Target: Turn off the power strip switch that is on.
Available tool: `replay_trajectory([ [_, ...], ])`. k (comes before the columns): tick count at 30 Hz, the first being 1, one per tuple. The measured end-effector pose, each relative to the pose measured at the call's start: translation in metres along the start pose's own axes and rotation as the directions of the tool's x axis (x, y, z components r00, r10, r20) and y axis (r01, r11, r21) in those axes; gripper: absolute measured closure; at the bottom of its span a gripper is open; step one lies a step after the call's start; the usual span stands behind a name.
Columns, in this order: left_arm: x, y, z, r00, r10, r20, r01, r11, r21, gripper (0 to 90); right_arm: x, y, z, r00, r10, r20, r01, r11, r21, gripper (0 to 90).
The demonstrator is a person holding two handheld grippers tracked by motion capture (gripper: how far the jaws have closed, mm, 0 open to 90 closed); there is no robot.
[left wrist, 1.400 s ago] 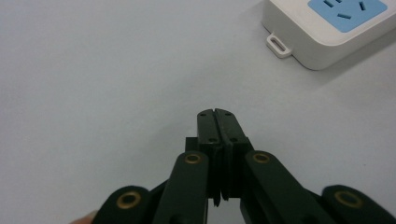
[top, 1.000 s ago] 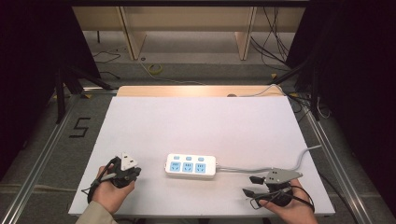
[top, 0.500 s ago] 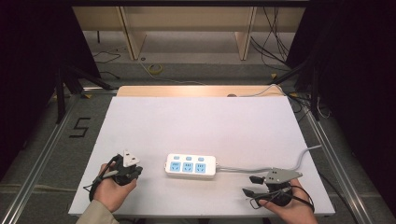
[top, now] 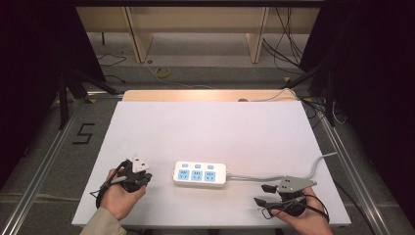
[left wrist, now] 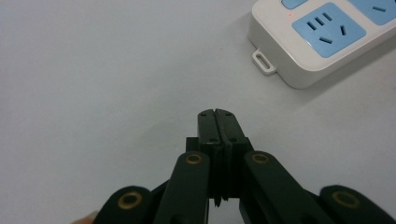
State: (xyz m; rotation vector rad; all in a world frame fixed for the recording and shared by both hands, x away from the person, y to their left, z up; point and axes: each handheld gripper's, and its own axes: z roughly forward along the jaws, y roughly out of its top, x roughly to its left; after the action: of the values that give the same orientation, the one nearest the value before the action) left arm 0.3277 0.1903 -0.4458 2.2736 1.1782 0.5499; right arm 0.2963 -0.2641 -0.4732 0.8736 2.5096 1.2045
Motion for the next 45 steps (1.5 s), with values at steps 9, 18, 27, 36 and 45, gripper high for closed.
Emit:
replay_trajectory([
  [9, -0.004, 0.005, 0.002, 0.9998, 0.016, 0.011, -0.016, 0.9998, 0.007, 89.7, -0.001, 0.000, 0.000, 1.0000, 0.002, 0.001, -0.002, 1.000, 0.001, 46.3],
  [18, -0.006, 0.012, 0.003, 0.9995, 0.027, 0.016, -0.027, 0.9996, 0.003, 89.7, 0.000, 0.000, 0.001, 1.0000, -0.001, -0.002, 0.001, 1.000, 0.004, 46.2],
  [27, -0.009, 0.017, 0.005, 0.9991, 0.037, 0.023, -0.037, 0.9993, 0.005, 89.7, 0.000, 0.000, 0.001, 1.0000, -0.002, -0.003, 0.002, 1.000, 0.003, 46.2],
  [36, -0.013, 0.023, 0.007, 0.9985, 0.048, 0.029, -0.048, 0.9989, 0.001, 89.7, 0.000, 0.000, 0.001, 1.0000, -0.003, -0.004, 0.003, 1.000, 0.002, 46.2],
  [45, -0.015, 0.028, 0.008, 0.9975, 0.064, 0.029, -0.064, 0.9979, 0.005, 89.7, 0.000, 0.000, 0.000, 1.0000, -0.002, -0.004, 0.002, 1.000, 0.000, 46.1],
])
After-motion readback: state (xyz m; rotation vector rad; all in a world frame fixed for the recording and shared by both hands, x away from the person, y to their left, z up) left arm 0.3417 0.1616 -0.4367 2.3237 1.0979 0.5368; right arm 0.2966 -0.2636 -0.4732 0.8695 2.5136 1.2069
